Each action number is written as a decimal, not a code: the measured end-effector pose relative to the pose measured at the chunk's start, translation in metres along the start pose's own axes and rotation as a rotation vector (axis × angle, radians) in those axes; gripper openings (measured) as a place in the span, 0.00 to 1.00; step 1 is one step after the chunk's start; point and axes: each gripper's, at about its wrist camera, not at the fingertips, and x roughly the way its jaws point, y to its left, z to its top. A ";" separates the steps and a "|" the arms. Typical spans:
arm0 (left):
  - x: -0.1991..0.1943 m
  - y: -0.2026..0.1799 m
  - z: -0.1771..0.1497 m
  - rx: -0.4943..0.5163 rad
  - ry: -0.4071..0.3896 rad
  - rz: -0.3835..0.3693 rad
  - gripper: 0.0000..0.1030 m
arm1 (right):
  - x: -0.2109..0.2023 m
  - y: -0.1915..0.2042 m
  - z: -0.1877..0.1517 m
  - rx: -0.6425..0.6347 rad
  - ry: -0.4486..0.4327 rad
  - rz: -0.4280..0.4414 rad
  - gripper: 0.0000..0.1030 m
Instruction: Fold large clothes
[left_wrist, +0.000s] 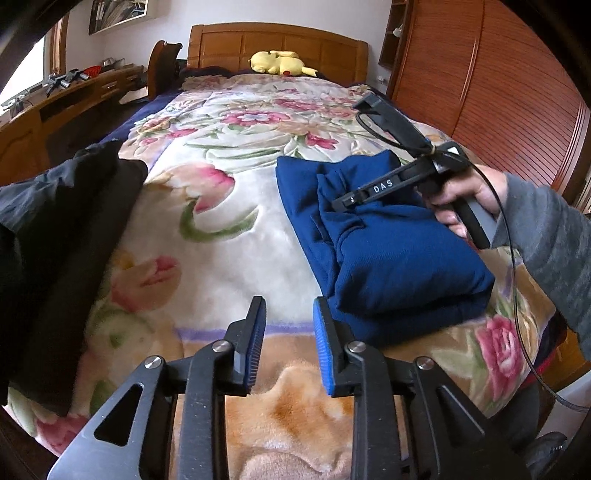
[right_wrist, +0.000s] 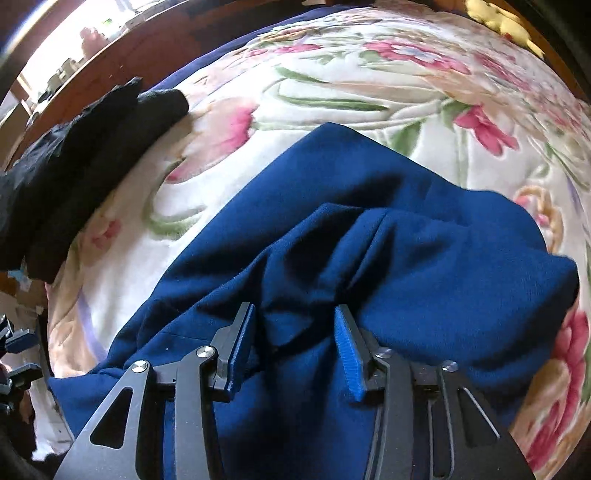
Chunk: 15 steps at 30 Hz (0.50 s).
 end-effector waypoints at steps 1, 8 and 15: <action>0.002 -0.001 -0.001 0.001 0.004 -0.003 0.26 | 0.000 -0.001 0.002 -0.008 -0.008 0.006 0.24; 0.004 -0.007 -0.005 0.010 0.010 -0.022 0.27 | -0.022 0.003 0.011 -0.008 -0.142 0.061 0.18; 0.003 -0.008 -0.010 -0.012 0.009 -0.049 0.58 | -0.059 -0.001 -0.010 -0.035 -0.237 -0.034 0.40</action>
